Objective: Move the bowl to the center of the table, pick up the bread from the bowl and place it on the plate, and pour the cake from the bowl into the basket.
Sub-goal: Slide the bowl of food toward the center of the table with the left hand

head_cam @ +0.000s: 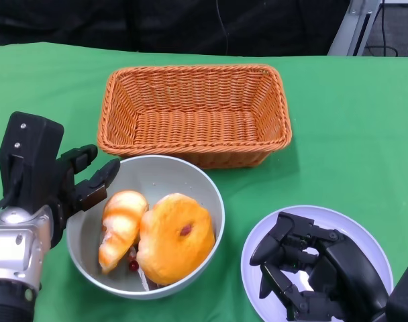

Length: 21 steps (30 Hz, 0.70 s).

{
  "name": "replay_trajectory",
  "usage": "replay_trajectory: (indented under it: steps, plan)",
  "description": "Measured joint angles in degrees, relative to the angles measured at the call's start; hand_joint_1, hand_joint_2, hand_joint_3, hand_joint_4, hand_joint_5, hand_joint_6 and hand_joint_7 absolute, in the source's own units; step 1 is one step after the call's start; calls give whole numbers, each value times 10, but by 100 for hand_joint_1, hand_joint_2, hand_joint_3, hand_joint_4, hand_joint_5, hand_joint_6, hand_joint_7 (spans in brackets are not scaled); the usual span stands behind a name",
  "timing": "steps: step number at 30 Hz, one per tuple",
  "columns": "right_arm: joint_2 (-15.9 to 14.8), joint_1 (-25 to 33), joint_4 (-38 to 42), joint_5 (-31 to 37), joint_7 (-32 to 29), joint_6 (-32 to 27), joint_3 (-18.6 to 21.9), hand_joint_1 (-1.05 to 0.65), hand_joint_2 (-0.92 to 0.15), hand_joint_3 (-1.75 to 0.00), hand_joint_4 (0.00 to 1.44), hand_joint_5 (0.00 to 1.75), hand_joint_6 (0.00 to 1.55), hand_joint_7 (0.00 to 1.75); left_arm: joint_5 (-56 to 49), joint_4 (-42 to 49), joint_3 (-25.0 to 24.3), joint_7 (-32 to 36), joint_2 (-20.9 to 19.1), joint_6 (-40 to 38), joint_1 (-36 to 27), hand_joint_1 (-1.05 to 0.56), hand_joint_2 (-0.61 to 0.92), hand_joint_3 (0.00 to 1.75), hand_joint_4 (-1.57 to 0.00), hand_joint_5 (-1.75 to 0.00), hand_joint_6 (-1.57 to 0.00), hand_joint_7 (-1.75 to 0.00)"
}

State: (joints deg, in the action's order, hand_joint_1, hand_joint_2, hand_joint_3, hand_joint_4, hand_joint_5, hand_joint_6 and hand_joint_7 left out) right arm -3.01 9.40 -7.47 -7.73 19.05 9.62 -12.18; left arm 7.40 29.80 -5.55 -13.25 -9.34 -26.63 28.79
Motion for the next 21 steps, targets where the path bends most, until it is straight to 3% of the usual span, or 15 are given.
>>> replay_trajectory:
  steps: [21]
  plan:
    - [3, 0, 1, 2, 0, 9, -1, -20, -59, -94, 73, 161, 72, 130, 4, -37, 11, 1, 49, -14, -9, -60, 92, 52, -5, -1, -3, 0]
